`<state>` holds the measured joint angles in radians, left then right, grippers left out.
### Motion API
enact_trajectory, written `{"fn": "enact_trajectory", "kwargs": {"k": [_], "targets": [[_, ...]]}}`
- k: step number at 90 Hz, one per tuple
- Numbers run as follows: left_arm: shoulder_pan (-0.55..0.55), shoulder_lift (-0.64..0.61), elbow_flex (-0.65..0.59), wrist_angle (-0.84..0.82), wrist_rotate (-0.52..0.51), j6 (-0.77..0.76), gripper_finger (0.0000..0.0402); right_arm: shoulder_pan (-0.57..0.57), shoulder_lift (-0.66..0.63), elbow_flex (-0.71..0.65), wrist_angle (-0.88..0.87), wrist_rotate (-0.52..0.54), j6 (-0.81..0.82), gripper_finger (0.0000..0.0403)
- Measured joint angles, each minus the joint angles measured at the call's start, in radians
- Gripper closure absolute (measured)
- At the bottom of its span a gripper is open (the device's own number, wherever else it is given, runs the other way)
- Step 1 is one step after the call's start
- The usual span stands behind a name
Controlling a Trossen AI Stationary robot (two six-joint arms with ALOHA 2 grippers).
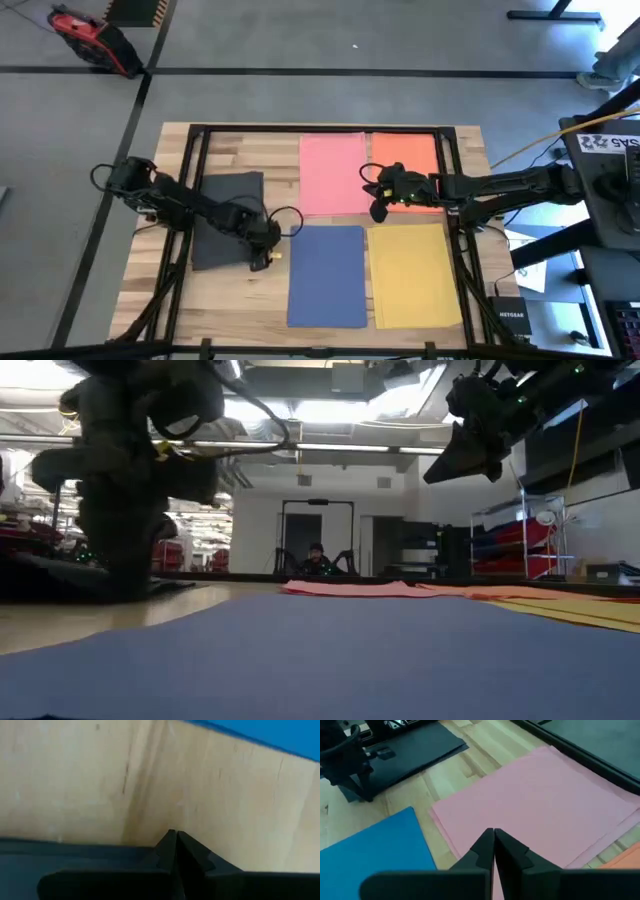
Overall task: Organize paper
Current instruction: Move all of the black paper at the upper left of the table
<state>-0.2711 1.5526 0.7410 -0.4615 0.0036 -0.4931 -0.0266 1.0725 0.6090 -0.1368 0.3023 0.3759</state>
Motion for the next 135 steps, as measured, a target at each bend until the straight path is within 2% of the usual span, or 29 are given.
{"fn": "enact_trajectory", "kwargs": {"k": [30, 41, 57, 70, 76, 86, 91, 99, 108, 120, 135], "targets": [[-0.059, -0.006, 0.119, -0.061, 0.007, -0.035, 0.0402, 0.000, 0.000, 0.000, 0.001, 0.000, -0.019, 0.0403], [-0.053, -0.006, 0.175, -0.053, 0.002, -0.114, 0.0402, 0.000, 0.000, 0.000, 0.003, 0.000, -0.019, 0.0403], [0.008, -0.015, 0.183, -0.108, -0.062, -0.454, 0.0402, 0.000, 0.000, 0.000, 0.000, 0.001, -0.039, 0.0403], [0.061, -0.023, 0.182, -0.399, -0.164, -0.788, 0.0401, 0.000, 0.000, 0.000, -0.002, 0.019, -0.045, 0.0403], [0.081, -0.024, 0.182, -0.497, -0.204, -0.878, 0.0402, 0.000, 0.000, 0.000, -0.001, 0.019, -0.049, 0.0403], [0.121, -0.024, 0.180, -0.574, -0.328, -0.985, 0.0402, 0.000, 0.000, 0.000, -0.001, 0.019, -0.071, 0.0403], [0.153, -0.025, 0.160, -0.567, -0.366, -1.017, 0.0402, 0.000, 0.000, 0.000, -0.001, 0.019, -0.075, 0.0403], [0.209, -0.024, 0.101, -0.528, -0.371, -1.048, 0.0402, 0.000, 0.000, 0.000, 0.001, 0.019, -0.092, 0.0403], [0.265, -0.024, 0.021, -0.398, -0.352, -1.059, 0.0402, 0.000, 0.000, 0.000, 0.006, 0.027, -0.094, 0.0403], [0.304, -0.028, -0.041, -0.274, -0.338, -1.034, 0.0402, 0.000, 0.000, 0.000, 0.007, 0.029, -0.095, 0.0403], [0.314, -0.028, -0.048, -0.216, -0.342, -0.951, 0.0402, 0.000, 0.000, 0.000, 0.007, 0.029, -0.094, 0.0403]]}}
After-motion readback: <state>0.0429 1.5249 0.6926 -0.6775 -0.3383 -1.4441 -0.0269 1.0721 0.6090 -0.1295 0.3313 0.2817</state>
